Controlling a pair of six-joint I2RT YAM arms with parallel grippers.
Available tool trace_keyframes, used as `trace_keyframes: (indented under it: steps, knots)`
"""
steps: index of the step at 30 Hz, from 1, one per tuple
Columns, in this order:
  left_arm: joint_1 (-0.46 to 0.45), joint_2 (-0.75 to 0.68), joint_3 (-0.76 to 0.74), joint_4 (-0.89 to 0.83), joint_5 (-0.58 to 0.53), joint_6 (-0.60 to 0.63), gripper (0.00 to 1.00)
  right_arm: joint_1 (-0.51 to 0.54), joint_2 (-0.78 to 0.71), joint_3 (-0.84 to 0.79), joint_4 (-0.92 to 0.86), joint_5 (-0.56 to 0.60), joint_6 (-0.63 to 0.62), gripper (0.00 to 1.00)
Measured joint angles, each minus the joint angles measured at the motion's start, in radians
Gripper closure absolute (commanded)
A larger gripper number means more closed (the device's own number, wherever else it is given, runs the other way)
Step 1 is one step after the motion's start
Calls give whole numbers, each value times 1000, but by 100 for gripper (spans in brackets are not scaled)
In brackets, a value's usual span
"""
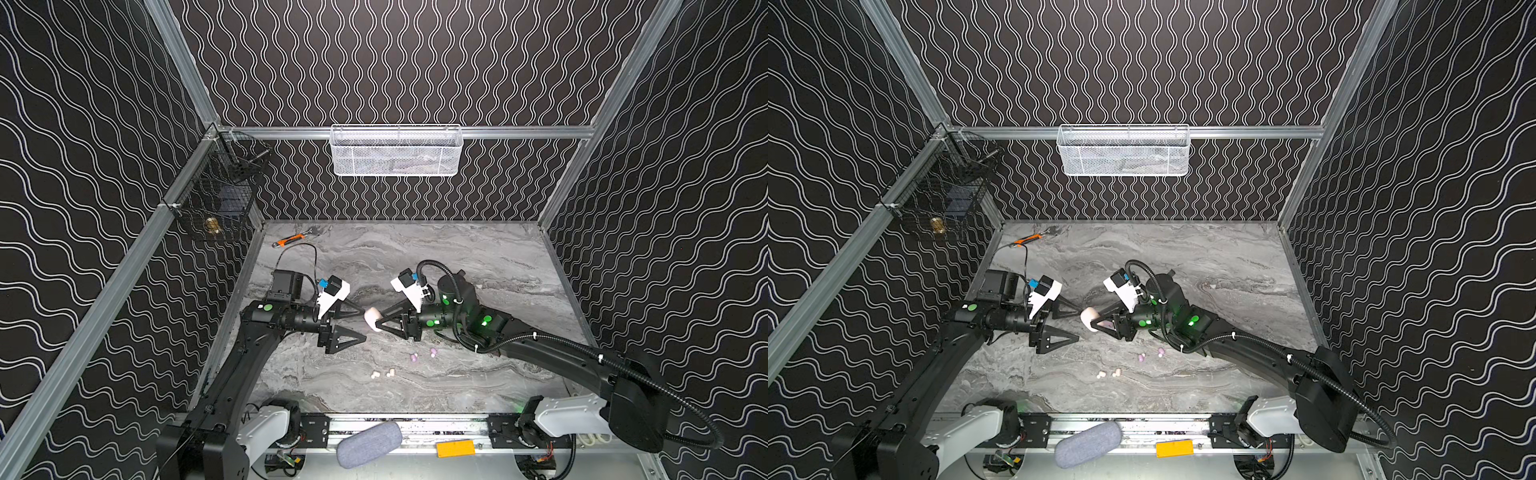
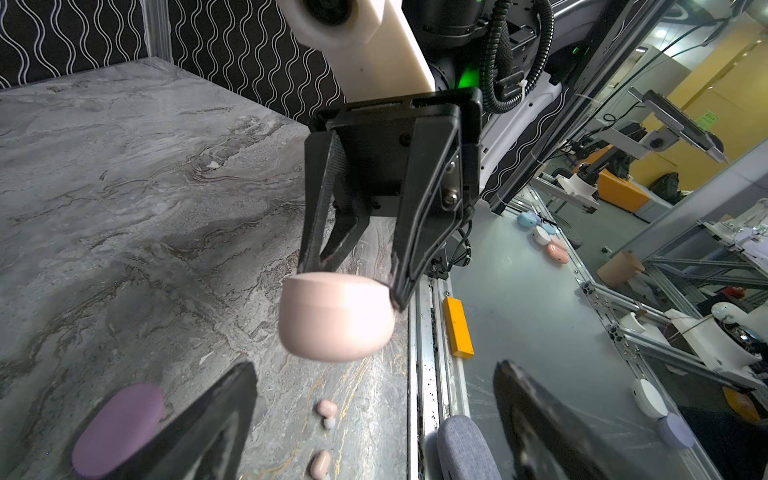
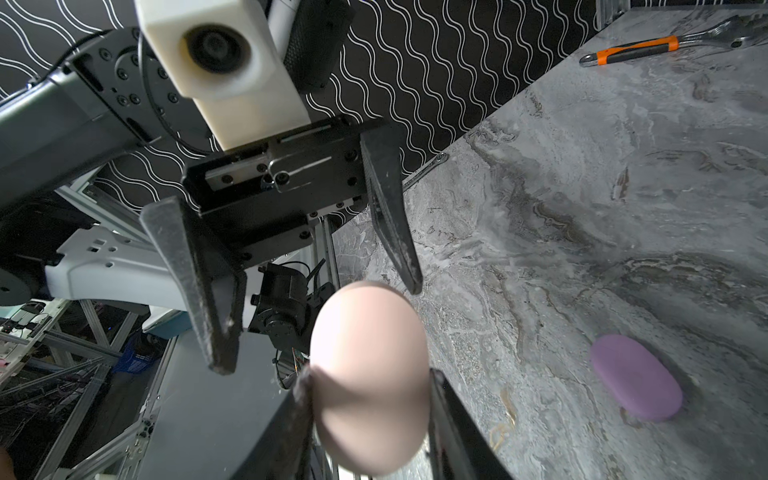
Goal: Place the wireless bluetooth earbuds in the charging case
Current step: 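Close the left gripper on the peach case held by the right gripper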
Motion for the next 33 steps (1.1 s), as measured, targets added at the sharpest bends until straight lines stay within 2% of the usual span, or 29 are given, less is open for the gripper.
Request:
trace_keyframes:
  steps: [13,26,33]
  knots:
    - [-3,12,-3,-13,1,9,19,19,21,35,-36,-19,-28,65]
    - [-3,23,-3,-23,5,27,43,26,46,32,-27,-63,-23,65]
    - [-3,23,-3,-24,8,27,43,27,46,32,-18,-63,-13,65]
